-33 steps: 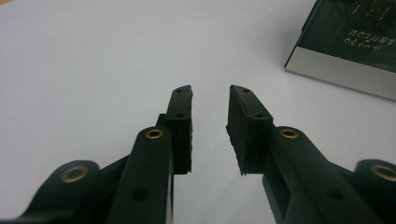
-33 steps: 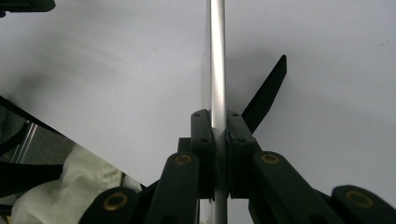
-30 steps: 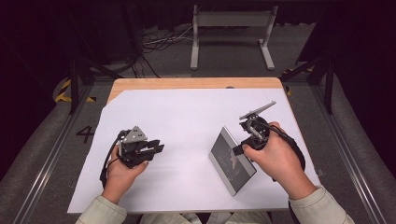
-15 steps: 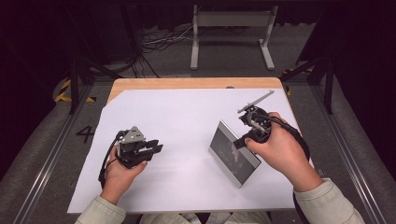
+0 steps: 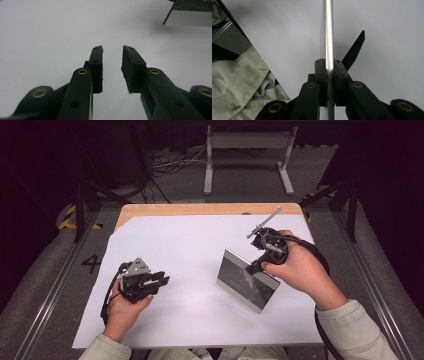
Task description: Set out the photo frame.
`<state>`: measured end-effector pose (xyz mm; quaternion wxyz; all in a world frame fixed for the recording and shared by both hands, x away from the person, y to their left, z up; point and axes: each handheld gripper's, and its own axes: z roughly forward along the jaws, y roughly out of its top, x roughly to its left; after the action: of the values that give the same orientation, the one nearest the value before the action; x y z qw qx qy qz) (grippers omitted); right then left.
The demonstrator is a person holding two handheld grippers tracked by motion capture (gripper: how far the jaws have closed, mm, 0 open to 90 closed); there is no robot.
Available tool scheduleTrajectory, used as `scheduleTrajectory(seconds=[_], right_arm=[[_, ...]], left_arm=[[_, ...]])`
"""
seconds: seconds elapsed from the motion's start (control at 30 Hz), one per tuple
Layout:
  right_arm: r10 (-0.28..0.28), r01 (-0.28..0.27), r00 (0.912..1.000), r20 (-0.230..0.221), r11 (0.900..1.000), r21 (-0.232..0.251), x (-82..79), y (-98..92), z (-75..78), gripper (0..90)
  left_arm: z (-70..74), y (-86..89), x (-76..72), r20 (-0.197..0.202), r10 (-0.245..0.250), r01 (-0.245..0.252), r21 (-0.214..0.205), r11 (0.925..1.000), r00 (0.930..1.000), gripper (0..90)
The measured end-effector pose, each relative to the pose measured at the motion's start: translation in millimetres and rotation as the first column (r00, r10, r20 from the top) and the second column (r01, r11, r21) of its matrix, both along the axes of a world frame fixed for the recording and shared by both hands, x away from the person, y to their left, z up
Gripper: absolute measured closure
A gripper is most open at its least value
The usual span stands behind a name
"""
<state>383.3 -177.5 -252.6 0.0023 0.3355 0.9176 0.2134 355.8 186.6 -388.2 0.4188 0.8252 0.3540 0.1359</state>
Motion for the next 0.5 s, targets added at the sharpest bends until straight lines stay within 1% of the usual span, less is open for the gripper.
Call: scheduleTrajectory(seconds=[0.03, 0.1, 0.17, 0.2, 0.37, 0.43, 0.5], right_arm=[[0.014, -0.014, 0.9999, -0.001, 0.9999, 0.001, 1.0, 0.7, 0.4, 84.3], [0.051, -0.050, 0.9987, 0.012, 0.9987, -0.008, 3.3, 2.6, 1.2, 84.3], [0.097, -0.096, 0.9949, 0.029, 0.9950, -0.028, 5.3, 5.2, 1.8, 84.3], [0.107, -0.106, 0.9938, 0.030, 0.9939, -0.032, 6.0, 6.3, 1.8, 84.3], [0.171, -0.170, 0.9853, 0.005, 0.9848, -0.033, 12.2, 11.6, 1.2, 84.3], [0.194, -0.193, 0.9810, 0.007, 0.9805, -0.034, 14.3, 13.6, 0.7, 84.3], [0.205, -0.205, 0.9787, 0.007, 0.9780, -0.039, 15.6, 15.1, 0.7, 84.3]], left_arm=[[-0.2, 0.6, -0.6, -0.001, 0.005, -0.005, -0.005, 1.0000, 1.0000, 71.2], [-0.4, 2.1, -1.4, -0.003, 0.010, -0.010, -0.004, 0.9999, 0.9999, 71.2], [-0.6, 3.2, -2.0, -0.004, 0.011, -0.011, -0.002, 0.9999, 0.9999, 71.2], [-0.8, 3.2, -2.3, -0.006, 0.014, -0.014, -0.004, 0.9999, 0.9999, 71.2], [-0.5, 4.4, -2.2, -0.005, 0.011, -0.011, -0.004, 0.9999, 0.9999, 71.1], [-0.7, 4.3, -1.9, -0.005, 0.009, -0.009, -0.002, 1.0000, 0.9999, 71.1], [-0.9, 4.2, -2.0, -0.003, 0.009, -0.009, -0.001, 1.0000, 1.0000, 71.1]])
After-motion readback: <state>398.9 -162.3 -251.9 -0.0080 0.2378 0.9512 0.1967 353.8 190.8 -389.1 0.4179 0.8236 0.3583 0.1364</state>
